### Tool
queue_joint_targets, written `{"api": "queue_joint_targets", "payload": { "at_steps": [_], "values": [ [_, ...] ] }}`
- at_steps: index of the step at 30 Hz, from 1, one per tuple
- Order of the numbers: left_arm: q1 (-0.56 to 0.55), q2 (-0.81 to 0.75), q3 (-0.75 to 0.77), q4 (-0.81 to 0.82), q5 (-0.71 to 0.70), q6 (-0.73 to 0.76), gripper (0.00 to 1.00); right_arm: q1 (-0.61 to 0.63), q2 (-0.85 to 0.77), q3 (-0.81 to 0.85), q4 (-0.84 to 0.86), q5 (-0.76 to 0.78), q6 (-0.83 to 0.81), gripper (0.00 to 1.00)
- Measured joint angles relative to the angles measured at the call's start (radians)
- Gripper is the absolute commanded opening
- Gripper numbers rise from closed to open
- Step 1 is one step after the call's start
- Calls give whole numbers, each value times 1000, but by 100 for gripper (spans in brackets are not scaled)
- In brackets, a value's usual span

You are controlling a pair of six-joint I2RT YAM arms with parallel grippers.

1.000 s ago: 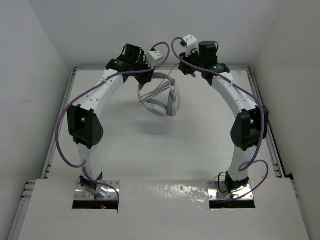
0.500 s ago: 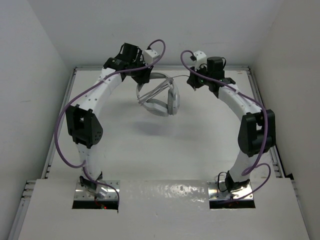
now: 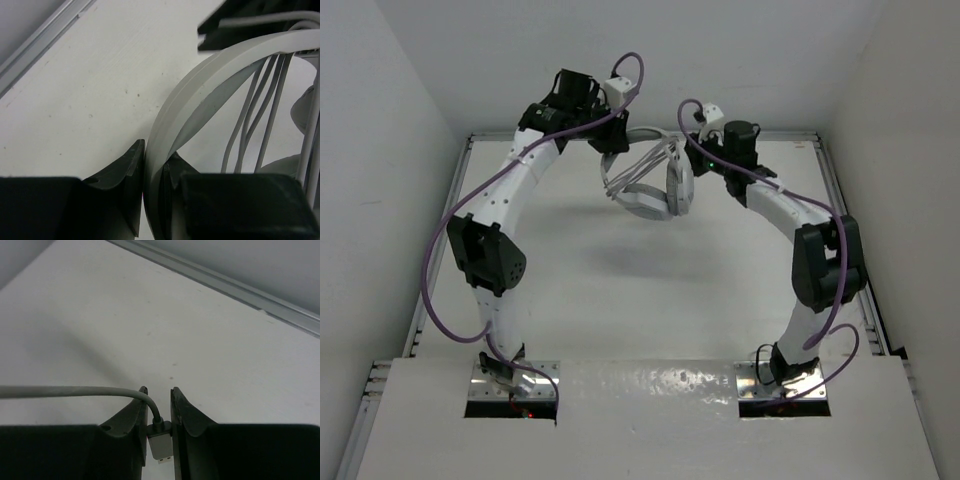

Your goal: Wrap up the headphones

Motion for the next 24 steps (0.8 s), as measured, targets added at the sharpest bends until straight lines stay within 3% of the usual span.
{"api": "queue_joint_targets", "payload": {
  "at_steps": [3,6,7,9,14,18,24],
  "values": [
    [0,4,31,-13,-2,-31,0,34,-19,-106,115,-39,58,29],
    [2,8,48,-14,8,-47,0,44,-28,-168,157,-55,93,60],
    [2,8,56,-9,12,-54,0,42,-28,-182,156,-57,104,81],
    [2,8,70,-4,14,-58,0,39,-28,-194,137,-51,106,90],
    [2,8,86,-5,-6,-50,0,35,-53,-197,27,45,57,99],
    [5,8,98,-10,-40,-46,0,27,-116,-224,-70,148,9,99],
    [16,8,101,-5,-105,-56,0,-3,-257,-372,-152,188,-27,99]
  ]
}}
